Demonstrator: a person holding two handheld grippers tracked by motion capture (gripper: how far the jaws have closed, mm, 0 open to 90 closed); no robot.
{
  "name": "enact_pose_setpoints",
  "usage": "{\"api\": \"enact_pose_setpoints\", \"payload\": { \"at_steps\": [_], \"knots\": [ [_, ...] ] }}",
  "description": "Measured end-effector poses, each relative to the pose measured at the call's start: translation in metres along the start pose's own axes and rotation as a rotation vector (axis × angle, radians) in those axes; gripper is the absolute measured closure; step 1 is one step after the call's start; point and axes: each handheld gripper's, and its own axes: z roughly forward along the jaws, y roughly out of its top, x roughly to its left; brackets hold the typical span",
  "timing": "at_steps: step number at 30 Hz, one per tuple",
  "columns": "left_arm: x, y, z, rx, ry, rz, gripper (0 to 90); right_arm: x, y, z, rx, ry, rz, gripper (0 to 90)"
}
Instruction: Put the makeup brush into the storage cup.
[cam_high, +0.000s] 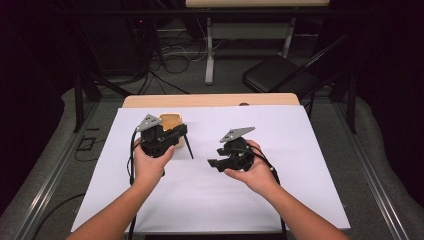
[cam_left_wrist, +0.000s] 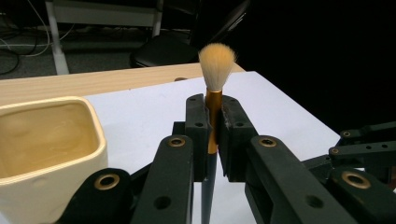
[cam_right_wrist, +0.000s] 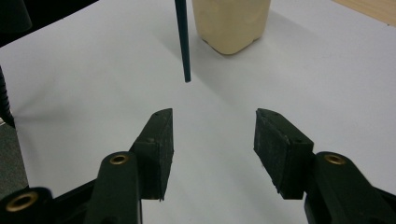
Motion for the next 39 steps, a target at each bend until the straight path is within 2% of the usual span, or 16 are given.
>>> {"api": "enact_pose_setpoints", "payload": {
  "at_steps": [8,13,21,31,39],
  "knots": [
    [0.004,0.001,-0.001,-0.005,0.017,0.005,83.2,0.002,-0.006,-0.002,-0.017,-0.02,-0.023,45.4],
    [0.007,0.002,-0.003,-0.008,0.02,0.006,83.2,-0.002,-0.01,-0.005,-0.033,-0.027,-0.007,45.0],
    [0.008,0.009,-0.007,-0.016,0.033,0.026,83.2,-0.009,-0.021,-0.016,-0.1,-0.023,0.028,45.0],
    [0.009,0.012,-0.008,-0.022,0.039,0.03,83.2,-0.012,-0.034,-0.022,-0.112,-0.029,0.042,44.9],
    [0.014,0.014,-0.01,-0.033,0.055,0.027,83.2,-0.011,-0.045,-0.026,-0.119,-0.034,0.033,44.9]
  ]
}}
